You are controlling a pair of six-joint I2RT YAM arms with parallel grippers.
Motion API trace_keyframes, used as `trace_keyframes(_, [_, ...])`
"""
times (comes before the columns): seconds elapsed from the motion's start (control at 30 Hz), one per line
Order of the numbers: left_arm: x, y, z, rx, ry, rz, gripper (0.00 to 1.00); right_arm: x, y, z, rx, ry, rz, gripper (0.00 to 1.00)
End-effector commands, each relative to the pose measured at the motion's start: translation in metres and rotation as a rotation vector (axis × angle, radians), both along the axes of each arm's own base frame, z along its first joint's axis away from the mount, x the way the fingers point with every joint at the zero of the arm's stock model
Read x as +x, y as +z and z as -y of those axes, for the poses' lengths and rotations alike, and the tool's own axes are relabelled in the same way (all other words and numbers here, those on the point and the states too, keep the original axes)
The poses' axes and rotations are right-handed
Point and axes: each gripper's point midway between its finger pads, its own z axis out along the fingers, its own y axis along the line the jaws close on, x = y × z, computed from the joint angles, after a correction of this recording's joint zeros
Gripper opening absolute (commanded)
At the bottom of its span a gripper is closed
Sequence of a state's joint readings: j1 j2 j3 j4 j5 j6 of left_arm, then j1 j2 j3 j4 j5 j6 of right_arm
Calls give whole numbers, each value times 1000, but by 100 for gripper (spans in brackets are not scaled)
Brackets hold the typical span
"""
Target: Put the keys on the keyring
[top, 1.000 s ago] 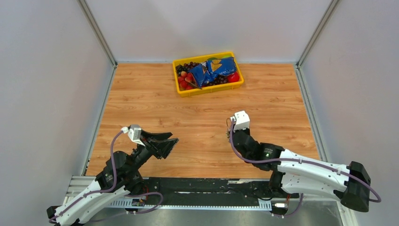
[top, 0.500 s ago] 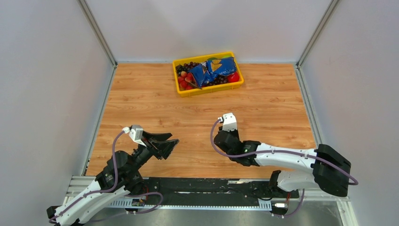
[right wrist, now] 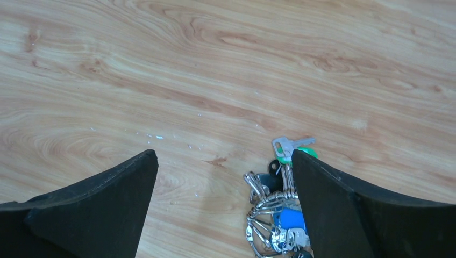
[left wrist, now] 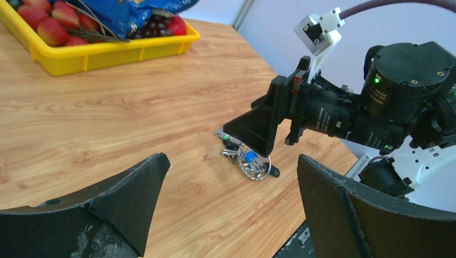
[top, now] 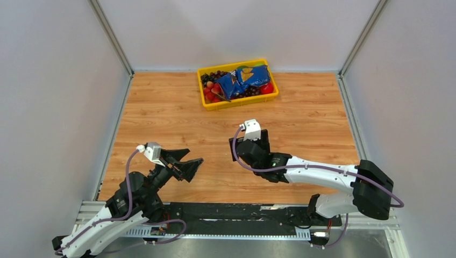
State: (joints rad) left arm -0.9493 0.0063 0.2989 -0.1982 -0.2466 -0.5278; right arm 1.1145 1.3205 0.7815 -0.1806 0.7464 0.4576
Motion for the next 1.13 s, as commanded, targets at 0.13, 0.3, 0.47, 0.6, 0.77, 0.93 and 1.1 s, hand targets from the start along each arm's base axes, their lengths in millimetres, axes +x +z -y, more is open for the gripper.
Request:
trace_keyframes(0.13, [7, 45, -22, 2, 97, 82, 100, 10, 48, -14, -27, 96, 89, 100])
trace_keyframes(0.3, [18, 48, -17, 58, 133, 52, 100, 6, 83, -18, 73, 121, 125, 100])
trace_keyframes(0.47, [29, 54, -16, 121, 175, 34, 100, 6, 116, -7, 129, 98, 187, 100])
trace_keyframes(0.6, [35, 65, -17, 149, 201, 45, 100, 3, 141, 5, 175, 86, 232, 100])
trace_keyframes(0.77, [38, 74, -17, 150, 220, 53, 100, 1, 165, 23, 214, 44, 284, 100])
trace_keyframes(0.93, [39, 84, -19, 128, 230, 67, 100, -3, 181, 33, 251, 37, 313, 100])
trace_keyframes(1.1, [37, 89, -21, 117, 229, 70, 100, -6, 186, 34, 243, 65, 320, 100])
